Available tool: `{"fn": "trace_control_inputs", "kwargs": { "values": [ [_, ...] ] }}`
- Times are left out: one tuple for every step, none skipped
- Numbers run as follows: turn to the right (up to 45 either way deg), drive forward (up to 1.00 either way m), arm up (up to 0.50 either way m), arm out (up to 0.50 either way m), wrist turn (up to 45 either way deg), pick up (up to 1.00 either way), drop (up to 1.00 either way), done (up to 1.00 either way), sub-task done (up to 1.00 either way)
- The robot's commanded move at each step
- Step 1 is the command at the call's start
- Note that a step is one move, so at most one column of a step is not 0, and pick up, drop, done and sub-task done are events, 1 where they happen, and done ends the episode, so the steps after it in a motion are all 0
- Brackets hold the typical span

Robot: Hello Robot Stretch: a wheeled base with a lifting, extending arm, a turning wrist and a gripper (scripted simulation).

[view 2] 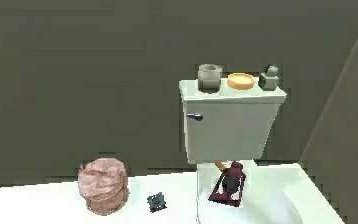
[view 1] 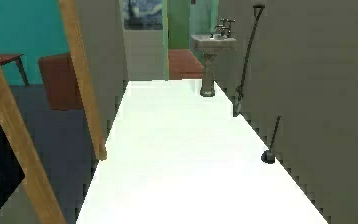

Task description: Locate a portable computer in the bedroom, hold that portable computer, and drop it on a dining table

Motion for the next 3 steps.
{"fn": "trace_control_inputs", "kwargs": {
  "values": [
    [0.0, 1.0, 0.0, 0.0, 0.0, 0.0, 0.0, 0.0, 0.0],
    [-3.0, 0.0, 0.0, 0.0, 0.0, 0.0, 0.0, 0.0, 0.0],
    [0.0, 1.0, 0.0, 0.0, 0.0, 0.0, 0.0, 0.0, 0.0]
  ]
}}
